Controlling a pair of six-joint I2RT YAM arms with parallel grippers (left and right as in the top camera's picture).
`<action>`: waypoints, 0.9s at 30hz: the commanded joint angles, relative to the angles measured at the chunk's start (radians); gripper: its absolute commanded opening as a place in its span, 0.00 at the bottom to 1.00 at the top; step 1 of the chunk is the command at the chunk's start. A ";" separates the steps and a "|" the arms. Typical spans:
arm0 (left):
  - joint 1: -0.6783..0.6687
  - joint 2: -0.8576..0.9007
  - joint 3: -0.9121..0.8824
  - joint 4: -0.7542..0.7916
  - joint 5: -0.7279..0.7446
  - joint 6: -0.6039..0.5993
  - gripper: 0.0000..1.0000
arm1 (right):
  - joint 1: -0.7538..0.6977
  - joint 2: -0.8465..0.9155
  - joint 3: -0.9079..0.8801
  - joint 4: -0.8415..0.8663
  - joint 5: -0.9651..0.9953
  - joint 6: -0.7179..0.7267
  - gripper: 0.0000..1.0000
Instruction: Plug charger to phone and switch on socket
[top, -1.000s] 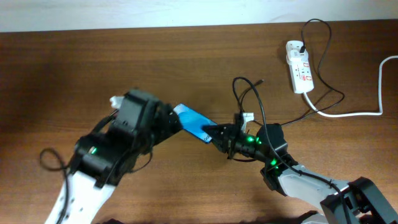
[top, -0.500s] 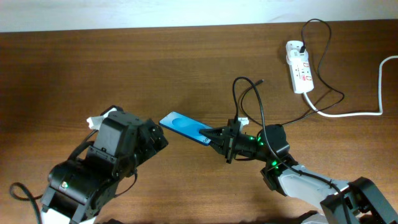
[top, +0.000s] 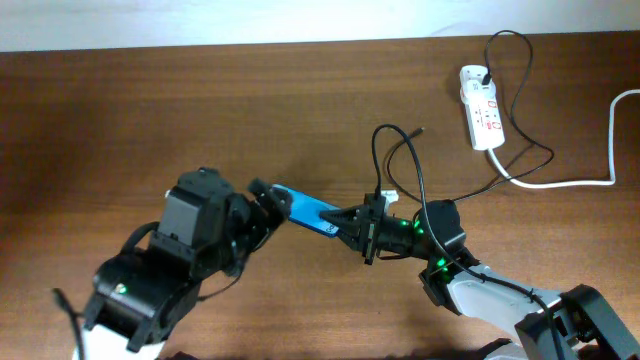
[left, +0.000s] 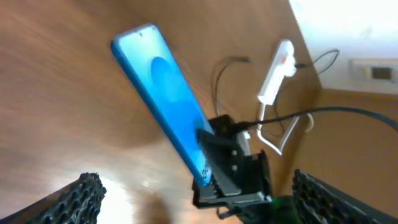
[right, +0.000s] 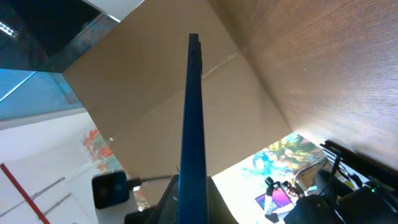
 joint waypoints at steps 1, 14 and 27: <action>0.097 0.001 -0.130 0.110 0.200 0.034 0.99 | -0.005 -0.006 0.023 0.014 -0.027 -0.005 0.04; 0.271 0.001 -0.282 0.246 0.377 0.013 0.99 | -0.005 -0.006 0.023 -0.140 0.079 -0.005 0.04; 0.271 0.047 -0.282 0.306 0.352 -0.042 0.94 | -0.002 -0.006 0.069 -0.034 0.135 -0.005 0.04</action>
